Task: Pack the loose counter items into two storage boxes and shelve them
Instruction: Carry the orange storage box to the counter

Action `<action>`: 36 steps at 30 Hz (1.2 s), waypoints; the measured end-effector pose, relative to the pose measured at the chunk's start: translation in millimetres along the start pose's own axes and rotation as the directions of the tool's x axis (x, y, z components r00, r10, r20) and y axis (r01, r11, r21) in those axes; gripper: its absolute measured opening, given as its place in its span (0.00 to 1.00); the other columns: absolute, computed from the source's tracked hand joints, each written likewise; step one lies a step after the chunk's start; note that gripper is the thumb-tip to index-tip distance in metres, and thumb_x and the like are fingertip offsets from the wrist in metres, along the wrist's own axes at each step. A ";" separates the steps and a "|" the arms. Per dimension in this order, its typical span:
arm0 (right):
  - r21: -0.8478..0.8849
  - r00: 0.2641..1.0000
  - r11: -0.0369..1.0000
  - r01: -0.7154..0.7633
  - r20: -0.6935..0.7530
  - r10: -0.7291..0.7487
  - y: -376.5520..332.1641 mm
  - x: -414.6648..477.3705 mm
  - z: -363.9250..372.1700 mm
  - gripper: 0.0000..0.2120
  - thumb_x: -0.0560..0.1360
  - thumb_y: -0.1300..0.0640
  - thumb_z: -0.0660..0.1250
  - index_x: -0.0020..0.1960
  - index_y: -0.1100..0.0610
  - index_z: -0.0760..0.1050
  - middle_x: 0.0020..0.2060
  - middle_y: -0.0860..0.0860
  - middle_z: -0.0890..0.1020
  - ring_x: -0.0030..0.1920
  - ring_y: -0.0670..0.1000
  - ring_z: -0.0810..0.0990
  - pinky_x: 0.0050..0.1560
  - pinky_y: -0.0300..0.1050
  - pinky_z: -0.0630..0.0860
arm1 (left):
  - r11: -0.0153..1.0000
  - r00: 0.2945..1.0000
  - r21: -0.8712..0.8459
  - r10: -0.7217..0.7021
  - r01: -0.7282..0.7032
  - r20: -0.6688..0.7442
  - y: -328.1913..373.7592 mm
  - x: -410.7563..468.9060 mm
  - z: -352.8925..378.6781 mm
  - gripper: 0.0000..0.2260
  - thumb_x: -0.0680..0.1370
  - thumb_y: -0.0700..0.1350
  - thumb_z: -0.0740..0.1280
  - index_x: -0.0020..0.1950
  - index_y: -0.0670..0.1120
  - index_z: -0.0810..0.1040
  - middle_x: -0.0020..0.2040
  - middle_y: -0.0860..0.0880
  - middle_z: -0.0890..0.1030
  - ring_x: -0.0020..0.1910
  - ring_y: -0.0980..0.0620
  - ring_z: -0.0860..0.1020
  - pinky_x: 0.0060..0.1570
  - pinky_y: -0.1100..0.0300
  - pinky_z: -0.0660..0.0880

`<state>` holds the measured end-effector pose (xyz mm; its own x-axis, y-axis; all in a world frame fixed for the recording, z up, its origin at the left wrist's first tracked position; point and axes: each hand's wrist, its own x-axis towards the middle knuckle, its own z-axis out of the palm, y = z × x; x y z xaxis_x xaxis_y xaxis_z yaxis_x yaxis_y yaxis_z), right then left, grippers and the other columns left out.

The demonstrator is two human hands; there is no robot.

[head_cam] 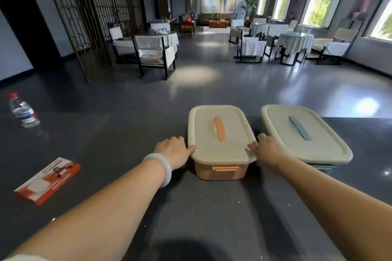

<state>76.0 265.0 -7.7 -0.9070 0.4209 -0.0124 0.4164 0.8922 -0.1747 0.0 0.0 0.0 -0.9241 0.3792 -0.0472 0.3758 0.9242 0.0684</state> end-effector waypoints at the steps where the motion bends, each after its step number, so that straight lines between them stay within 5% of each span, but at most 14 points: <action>1: 0.076 0.999 0.996 -0.037 -0.009 0.037 -3.5 7.0 0.9 0.21 0.79 0.43 0.60 0.57 0.61 0.68 0.51 0.57 0.78 0.53 0.59 0.79 0.52 0.52 0.73 | 0.998 1.000 -0.061 -0.024 0.024 0.012 1.0 7.5 -0.6 0.26 0.81 0.64 0.51 0.61 0.44 0.71 0.59 0.44 0.76 0.54 0.43 0.76 0.46 0.52 0.69; 8: 0.337 0.994 0.936 -0.105 0.043 0.097 -20.6 47.1 1.0 0.27 0.79 0.43 0.59 0.68 0.61 0.60 0.61 0.61 0.74 0.59 0.62 0.75 0.58 0.55 0.72 | 0.918 0.989 -0.368 -0.139 0.147 0.048 21.6 59.5 3.8 0.26 0.81 0.62 0.52 0.66 0.42 0.65 0.63 0.41 0.75 0.58 0.40 0.75 0.51 0.51 0.70; 15: 0.522 0.984 0.835 -0.176 0.085 0.155 -13.9 97.0 8.9 0.30 0.80 0.42 0.58 0.73 0.61 0.58 0.66 0.60 0.71 0.64 0.62 0.72 0.57 0.52 0.68 | 0.723 0.949 -0.616 -0.272 0.312 0.161 33.4 112.2 17.2 0.30 0.82 0.62 0.51 0.74 0.41 0.58 0.69 0.40 0.71 0.65 0.39 0.72 0.52 0.53 0.66; 22: 0.546 0.969 0.801 -0.246 0.157 0.190 -3.1 128.0 37.3 0.27 0.80 0.41 0.54 0.60 0.66 0.68 0.49 0.59 0.77 0.45 0.57 0.74 0.45 0.47 0.68 | 0.678 0.940 -0.658 -0.307 0.326 0.149 29.9 129.9 45.6 0.23 0.84 0.57 0.49 0.63 0.40 0.67 0.60 0.40 0.75 0.52 0.41 0.74 0.50 0.51 0.70; 30: 0.580 0.967 0.774 -0.253 0.166 0.192 -3.8 119.4 42.7 0.26 0.81 0.41 0.54 0.55 0.65 0.69 0.38 0.54 0.74 0.37 0.53 0.71 0.42 0.46 0.66 | 0.634 0.927 -0.687 -0.334 0.355 0.171 31.6 117.2 47.4 0.22 0.84 0.55 0.50 0.66 0.39 0.67 0.63 0.40 0.74 0.59 0.39 0.74 0.50 0.53 0.67; 36: 0.590 0.964 0.764 -0.262 0.193 0.182 -5.6 91.3 41.2 0.24 0.81 0.41 0.55 0.51 0.64 0.68 0.36 0.53 0.72 0.34 0.51 0.70 0.39 0.47 0.66 | 0.602 0.922 -0.711 -0.342 0.362 0.180 27.2 83.8 46.4 0.20 0.84 0.55 0.50 0.62 0.40 0.68 0.60 0.41 0.74 0.50 0.43 0.72 0.48 0.53 0.67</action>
<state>-11.7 291.7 -48.5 -0.8106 0.5371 -0.2336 0.5193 0.4746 -0.7107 -64.0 59.0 -48.3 -0.9682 0.0422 -0.2466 -0.1578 0.6618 0.7329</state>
